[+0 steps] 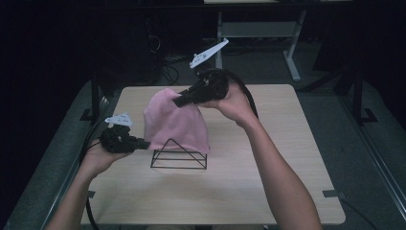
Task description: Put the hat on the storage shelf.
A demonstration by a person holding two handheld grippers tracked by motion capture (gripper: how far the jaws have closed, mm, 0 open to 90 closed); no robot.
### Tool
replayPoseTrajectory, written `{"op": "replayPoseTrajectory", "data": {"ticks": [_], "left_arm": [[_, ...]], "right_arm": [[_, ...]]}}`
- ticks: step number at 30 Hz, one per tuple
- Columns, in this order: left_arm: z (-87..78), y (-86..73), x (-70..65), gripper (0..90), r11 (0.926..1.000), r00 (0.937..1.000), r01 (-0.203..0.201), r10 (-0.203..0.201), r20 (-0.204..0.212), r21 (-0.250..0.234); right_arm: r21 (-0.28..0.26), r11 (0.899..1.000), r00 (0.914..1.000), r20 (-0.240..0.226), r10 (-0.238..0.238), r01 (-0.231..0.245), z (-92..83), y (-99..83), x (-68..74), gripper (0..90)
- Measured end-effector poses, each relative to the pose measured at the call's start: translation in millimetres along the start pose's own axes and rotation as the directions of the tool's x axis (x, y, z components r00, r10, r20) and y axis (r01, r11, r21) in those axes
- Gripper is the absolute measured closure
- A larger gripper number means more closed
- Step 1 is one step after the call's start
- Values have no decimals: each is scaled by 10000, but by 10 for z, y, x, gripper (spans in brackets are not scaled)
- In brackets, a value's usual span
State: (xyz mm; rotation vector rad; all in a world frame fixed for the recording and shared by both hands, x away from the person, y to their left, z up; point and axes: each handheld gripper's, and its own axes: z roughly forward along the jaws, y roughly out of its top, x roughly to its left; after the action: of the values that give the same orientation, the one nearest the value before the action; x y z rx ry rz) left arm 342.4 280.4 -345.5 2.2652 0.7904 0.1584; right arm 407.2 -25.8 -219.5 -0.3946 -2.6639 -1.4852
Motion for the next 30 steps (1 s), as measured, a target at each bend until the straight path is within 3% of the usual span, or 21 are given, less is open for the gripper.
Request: {"op": "replayPoseTrajectory", "data": {"ticks": [10, 12, 26, 30], "left_arm": [[134, -131, 40, 833, 9989, 9998, 221, -220, -34, 411], [152, -154, 55, 831, 9985, 10000, 31, -31, -6, 540], [293, -301, 87, 832, 9953, 9993, 380, -373, -97, 889], [338, -319, 79, 832, 9935, 9997, 240, -226, -136, 1108]], "right_arm": [[235, 9997, 9995, -314, 91, -84, 145, -163, -15, 769], [291, 9994, 9992, -336, 212, -202, 174, -197, -18, 765], [561, 9978, 9975, -587, 394, -361, 329, -398, -31, 761], [613, 9971, 9961, -733, 485, -441, 380, -459, -46, 758]]}}
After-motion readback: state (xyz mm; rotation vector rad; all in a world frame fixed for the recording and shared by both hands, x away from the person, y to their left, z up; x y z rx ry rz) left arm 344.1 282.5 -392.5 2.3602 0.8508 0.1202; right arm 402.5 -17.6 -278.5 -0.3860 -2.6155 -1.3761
